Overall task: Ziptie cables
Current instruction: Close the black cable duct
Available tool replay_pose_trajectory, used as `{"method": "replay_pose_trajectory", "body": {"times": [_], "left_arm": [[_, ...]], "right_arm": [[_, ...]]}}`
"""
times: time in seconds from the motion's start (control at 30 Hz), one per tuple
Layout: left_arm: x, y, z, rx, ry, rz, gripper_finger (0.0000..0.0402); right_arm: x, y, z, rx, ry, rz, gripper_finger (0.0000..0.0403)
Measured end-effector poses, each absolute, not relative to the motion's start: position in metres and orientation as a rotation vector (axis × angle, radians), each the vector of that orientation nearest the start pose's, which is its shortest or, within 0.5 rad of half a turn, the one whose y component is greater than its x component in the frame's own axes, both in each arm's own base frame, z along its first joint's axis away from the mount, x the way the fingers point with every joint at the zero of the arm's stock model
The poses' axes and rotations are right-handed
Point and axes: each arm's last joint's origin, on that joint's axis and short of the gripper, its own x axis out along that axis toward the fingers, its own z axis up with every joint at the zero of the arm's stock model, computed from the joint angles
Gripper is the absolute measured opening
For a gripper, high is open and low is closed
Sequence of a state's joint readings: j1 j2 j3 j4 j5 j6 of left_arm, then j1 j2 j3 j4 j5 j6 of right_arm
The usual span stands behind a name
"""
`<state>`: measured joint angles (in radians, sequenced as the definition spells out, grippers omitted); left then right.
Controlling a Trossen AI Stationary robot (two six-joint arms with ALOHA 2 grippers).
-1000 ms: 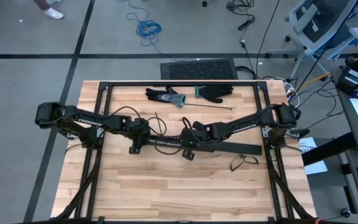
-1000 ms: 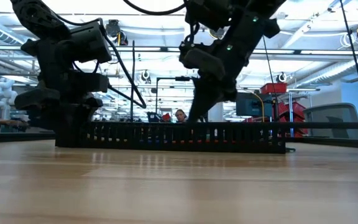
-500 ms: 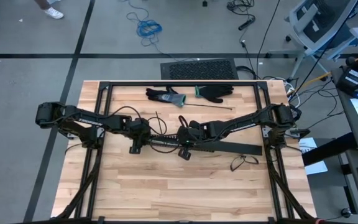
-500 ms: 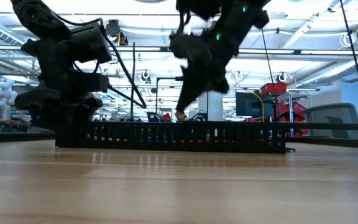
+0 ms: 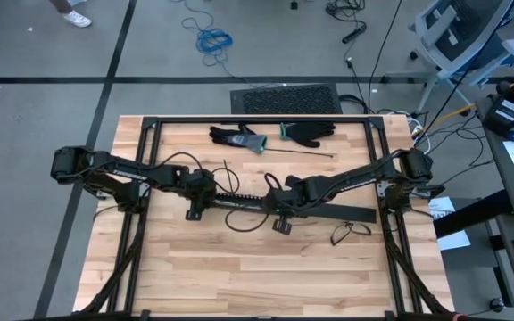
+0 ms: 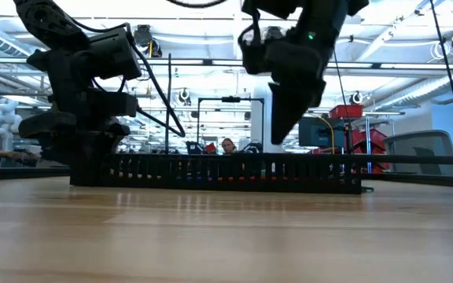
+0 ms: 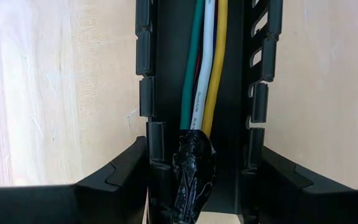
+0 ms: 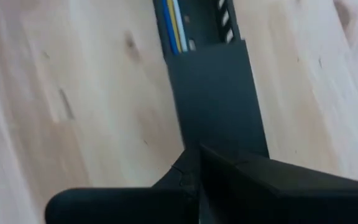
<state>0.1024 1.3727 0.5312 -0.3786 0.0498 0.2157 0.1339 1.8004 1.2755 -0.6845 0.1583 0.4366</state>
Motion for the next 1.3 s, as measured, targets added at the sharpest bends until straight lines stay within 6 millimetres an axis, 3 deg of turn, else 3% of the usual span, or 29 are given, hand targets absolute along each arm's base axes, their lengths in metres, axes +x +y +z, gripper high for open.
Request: {"method": "replay_pose_trajectory", "body": {"times": [0.2, 0.33, 0.77, 1.0, 1.13, 1.3], "left_arm": [[0.208, 0.020, 0.129, 0.096, 1.215, -0.085, 0.0214], [0.208, 0.020, 0.129, 0.095, 1.215, -0.086, 0.0214], [0.208, 0.020, 0.129, 0.095, 1.214, -0.085, 0.0214], [0.208, 0.020, 0.129, 0.094, 1.214, -0.085, 0.0221], [0.208, 0.020, 0.129, 0.064, 1.215, -0.062, 0.0288], [0.208, 0.020, 0.129, 0.003, 1.220, -0.035, 0.0348]], "right_arm": [[0.347, 0.040, 0.179, 0.222, 1.168, -0.306, 0.0000], [0.353, 0.037, 0.165, 0.219, 1.144, -0.298, 0.0000], [0.371, 0.028, 0.154, 0.294, 1.033, -0.310, 0.0000], [0.370, 0.021, 0.181, 0.370, 0.899, -0.305, 0.0000], [0.366, 0.018, 0.208, 0.381, 0.798, -0.324, 0.0000], [0.363, 0.019, 0.214, 0.388, 0.788, -0.324, 0.0000]]}}
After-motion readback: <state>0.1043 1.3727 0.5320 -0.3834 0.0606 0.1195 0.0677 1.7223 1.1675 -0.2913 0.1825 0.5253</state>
